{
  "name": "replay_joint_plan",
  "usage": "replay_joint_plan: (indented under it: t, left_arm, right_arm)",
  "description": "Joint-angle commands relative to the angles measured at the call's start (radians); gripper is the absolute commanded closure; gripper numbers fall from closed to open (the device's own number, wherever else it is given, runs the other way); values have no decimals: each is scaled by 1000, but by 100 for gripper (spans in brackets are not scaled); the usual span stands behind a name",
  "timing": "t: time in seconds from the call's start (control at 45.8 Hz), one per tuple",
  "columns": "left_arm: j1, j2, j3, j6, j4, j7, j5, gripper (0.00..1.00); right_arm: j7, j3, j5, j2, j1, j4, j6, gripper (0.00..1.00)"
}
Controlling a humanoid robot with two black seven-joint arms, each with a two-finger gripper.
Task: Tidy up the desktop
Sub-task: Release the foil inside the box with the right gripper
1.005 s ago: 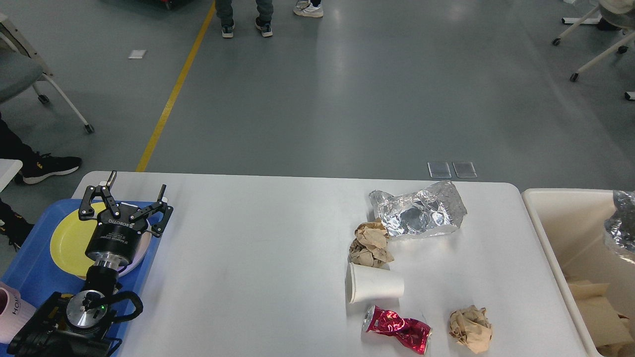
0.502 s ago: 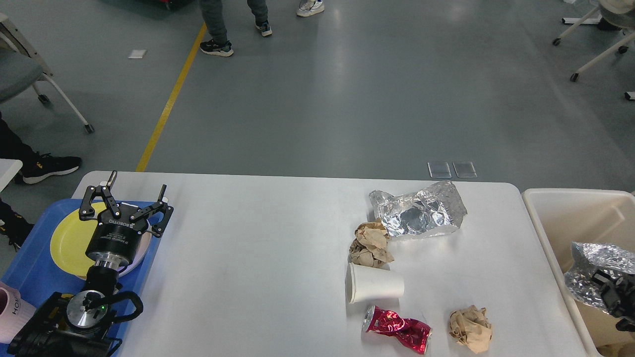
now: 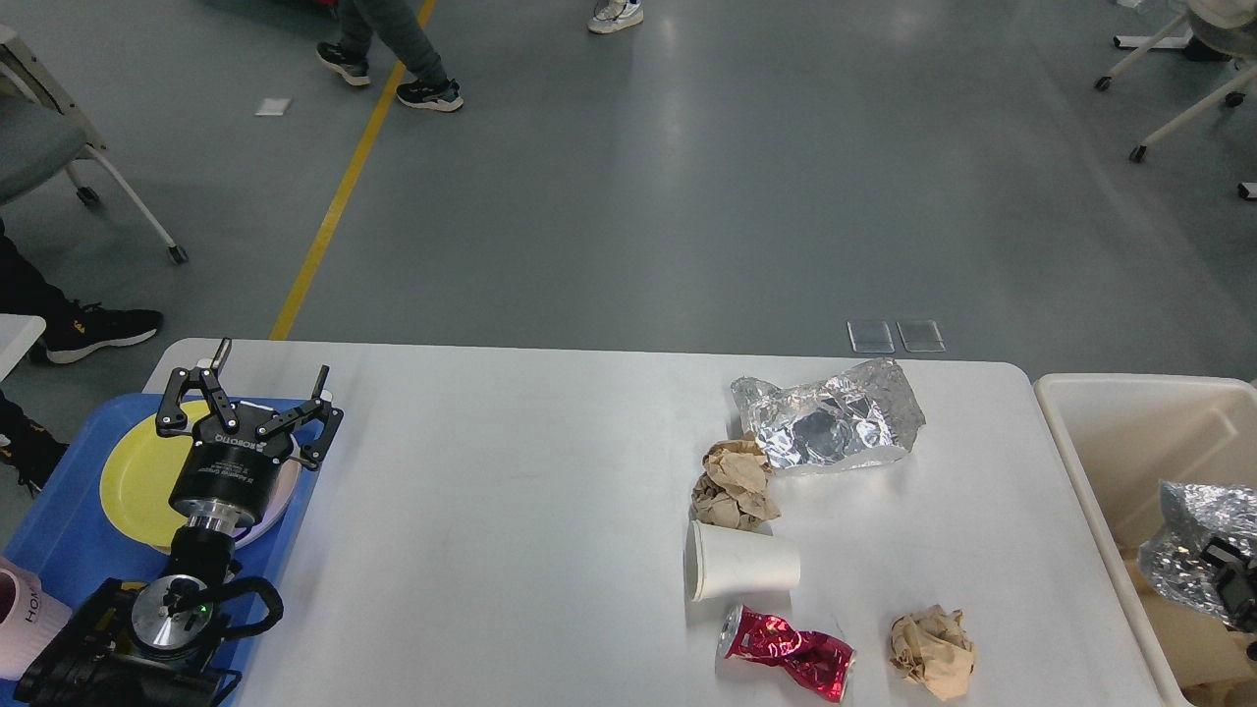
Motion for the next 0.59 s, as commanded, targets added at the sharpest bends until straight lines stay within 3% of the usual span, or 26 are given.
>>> replay_joint_plan:
  t: [0.0, 0.066, 0.568]
  left_arm:
    - [0, 1, 0, 0, 0, 0, 0, 3]
    - [0, -1, 0, 0, 0, 0, 0, 3]
    - [0, -1, 0, 0, 0, 0, 0, 3]
  right_arm:
    - [2, -3, -1, 1, 0, 1, -47, 31]
    - [2, -3, -1, 9, 2, 1, -82, 1]
    - [3, -6, -17, -20, 68, 57, -84, 0]
